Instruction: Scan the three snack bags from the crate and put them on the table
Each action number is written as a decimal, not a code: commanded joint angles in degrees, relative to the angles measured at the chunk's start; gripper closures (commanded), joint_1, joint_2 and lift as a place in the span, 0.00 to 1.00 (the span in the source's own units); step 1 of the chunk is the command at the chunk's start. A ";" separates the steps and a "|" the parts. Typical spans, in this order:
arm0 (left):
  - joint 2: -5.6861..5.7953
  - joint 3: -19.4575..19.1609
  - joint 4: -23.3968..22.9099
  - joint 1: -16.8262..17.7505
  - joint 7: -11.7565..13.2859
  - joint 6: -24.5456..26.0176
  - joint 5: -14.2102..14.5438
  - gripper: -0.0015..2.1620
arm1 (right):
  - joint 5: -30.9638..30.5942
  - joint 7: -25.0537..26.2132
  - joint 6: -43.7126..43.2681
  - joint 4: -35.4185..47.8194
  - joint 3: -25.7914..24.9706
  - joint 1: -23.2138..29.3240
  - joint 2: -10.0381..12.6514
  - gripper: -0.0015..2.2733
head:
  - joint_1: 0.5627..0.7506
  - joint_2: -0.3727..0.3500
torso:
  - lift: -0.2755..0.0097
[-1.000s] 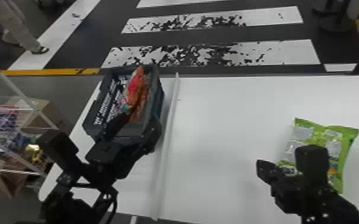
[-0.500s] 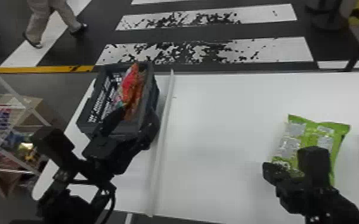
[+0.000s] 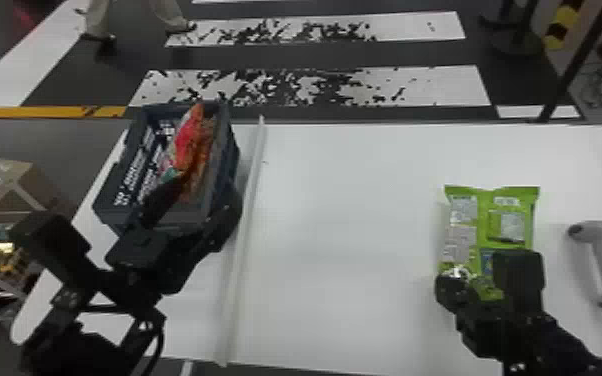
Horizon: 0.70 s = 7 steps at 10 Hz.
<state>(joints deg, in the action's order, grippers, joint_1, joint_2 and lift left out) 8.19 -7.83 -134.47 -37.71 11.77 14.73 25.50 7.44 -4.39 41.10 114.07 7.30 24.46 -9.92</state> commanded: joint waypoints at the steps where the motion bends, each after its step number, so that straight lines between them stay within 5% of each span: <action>1: -0.02 0.18 0.00 0.01 0.01 0.00 -0.01 0.02 | 0.91 -0.01 -0.18 0.89 -1.06 0.76 -0.45 0.99 | 0.70 0.63 | 0.64; 4: -0.11 0.35 -0.09 0.01 -0.08 0.00 -0.19 0.02 | 3.90 -0.89 0.52 10.73 -2.99 5.24 -0.80 0.99 | 0.70 0.61 | 0.64; 7: -0.02 0.18 -1.06 -0.52 -0.26 0.00 -0.19 0.02 | 8.29 -0.97 3.69 14.42 -8.18 2.87 -0.71 0.99 | 0.70 0.60 | 0.64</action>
<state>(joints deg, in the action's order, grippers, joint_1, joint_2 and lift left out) 8.14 -7.59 -135.36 -38.13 11.55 14.73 25.31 15.16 -5.36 44.50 128.32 0.00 28.05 -10.66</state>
